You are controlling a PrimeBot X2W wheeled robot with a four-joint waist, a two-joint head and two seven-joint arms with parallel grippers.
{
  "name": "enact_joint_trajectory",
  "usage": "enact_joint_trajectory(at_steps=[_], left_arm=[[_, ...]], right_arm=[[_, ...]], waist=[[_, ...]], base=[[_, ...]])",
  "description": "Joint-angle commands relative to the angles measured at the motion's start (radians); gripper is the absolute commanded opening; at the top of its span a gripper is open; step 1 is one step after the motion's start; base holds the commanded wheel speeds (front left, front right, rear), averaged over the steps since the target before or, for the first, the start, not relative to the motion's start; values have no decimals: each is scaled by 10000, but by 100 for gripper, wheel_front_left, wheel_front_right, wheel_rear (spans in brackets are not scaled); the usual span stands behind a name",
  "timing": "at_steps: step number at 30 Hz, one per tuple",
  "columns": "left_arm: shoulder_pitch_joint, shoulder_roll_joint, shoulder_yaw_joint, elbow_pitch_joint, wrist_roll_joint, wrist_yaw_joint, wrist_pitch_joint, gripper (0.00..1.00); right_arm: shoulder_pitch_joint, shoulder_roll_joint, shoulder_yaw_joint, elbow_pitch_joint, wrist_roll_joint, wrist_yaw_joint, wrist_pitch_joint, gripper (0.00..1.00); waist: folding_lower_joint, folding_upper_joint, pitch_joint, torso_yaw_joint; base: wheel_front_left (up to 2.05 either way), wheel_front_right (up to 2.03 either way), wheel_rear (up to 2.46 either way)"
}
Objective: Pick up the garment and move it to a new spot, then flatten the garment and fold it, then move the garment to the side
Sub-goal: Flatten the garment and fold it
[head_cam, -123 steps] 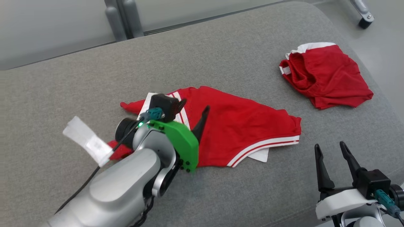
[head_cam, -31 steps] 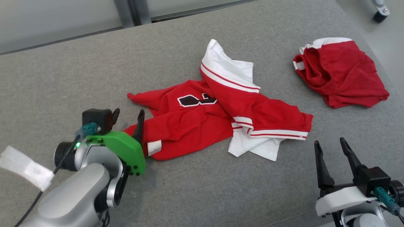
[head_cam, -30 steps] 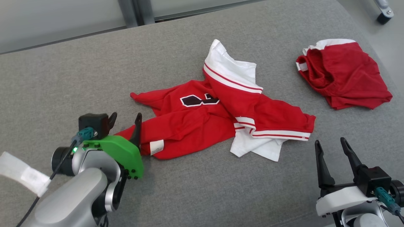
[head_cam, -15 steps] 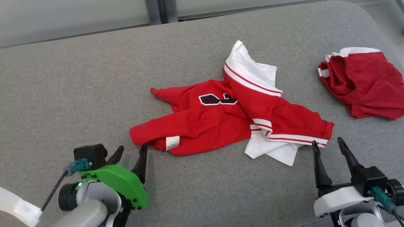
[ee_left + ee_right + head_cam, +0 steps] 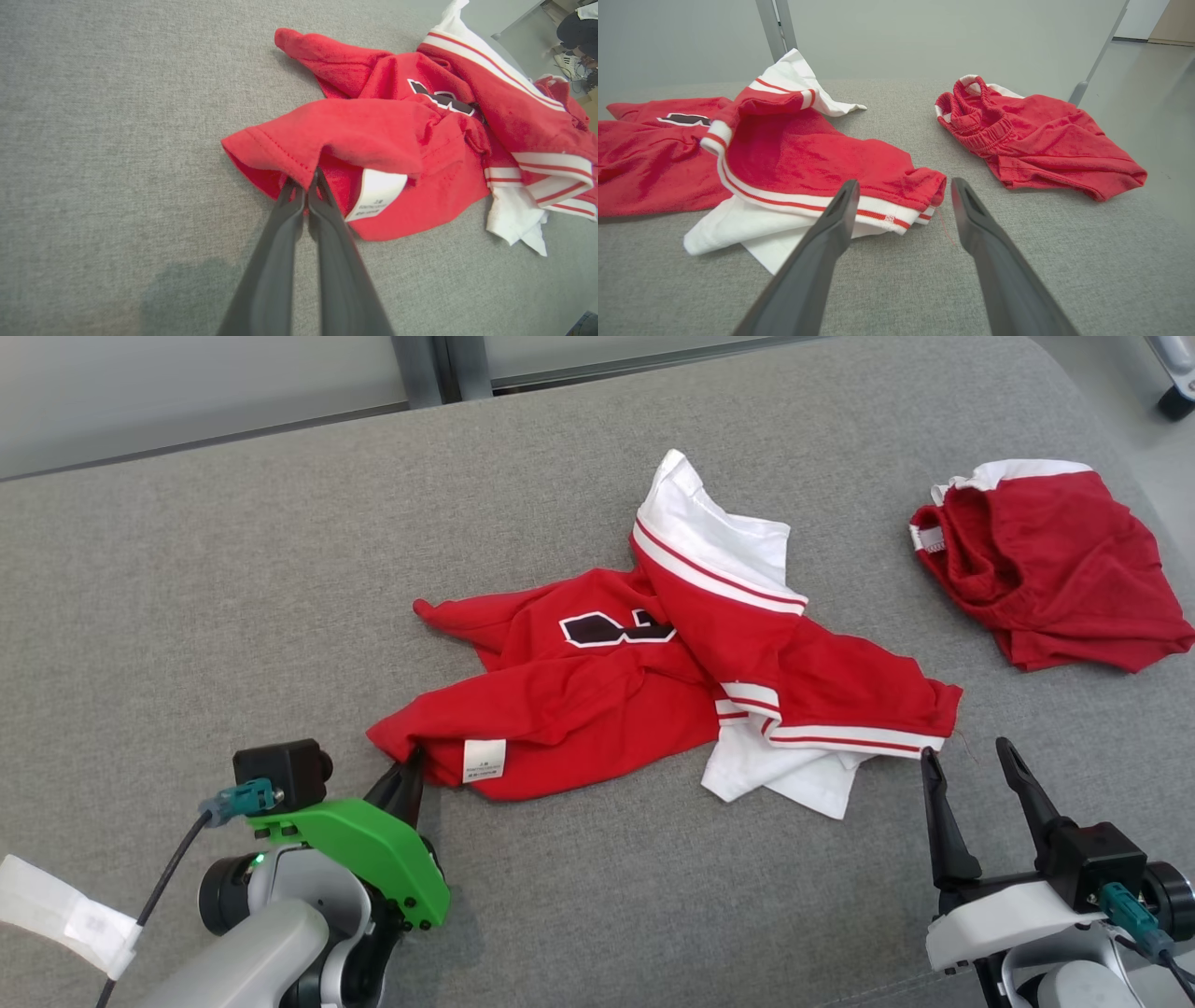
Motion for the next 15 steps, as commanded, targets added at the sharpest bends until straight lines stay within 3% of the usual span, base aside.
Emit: enact_joint_trajectory(at_steps=[1,5,8,11,12,15], left_arm=[[-169,-29,8,18,54,-91,-53,0],[-211,117,-74,-301,214,-214,-29,0],[-144,573,-89,-1112,286,-139,72,0],[189,1442,-258,-2404,454,51,423,0],[428,2185,-432,-3425,532,241,803,0],[767,3290,-891,-4782,660,399,1592,0]], right_arm=[[-13,-16,-36,18,31,-16,-31,100],[91,-14,-78,45,44,-16,-30,100],[122,-16,-118,44,6,-16,-30,100],[181,-16,-127,46,-33,-16,-31,100],[216,-16,-148,38,-29,-16,-31,100],[326,-14,-158,30,9,-16,-31,100]], waist=[[0,0,-6,8],[0,0,-90,97],[0,0,-169,158],[0,0,-273,196],[0,0,-332,233],[0,0,-361,348]], base=[[0,0,0],[0,0,0],[0,0,0],[0,0,0],[0,0,0],[0,0,0]])
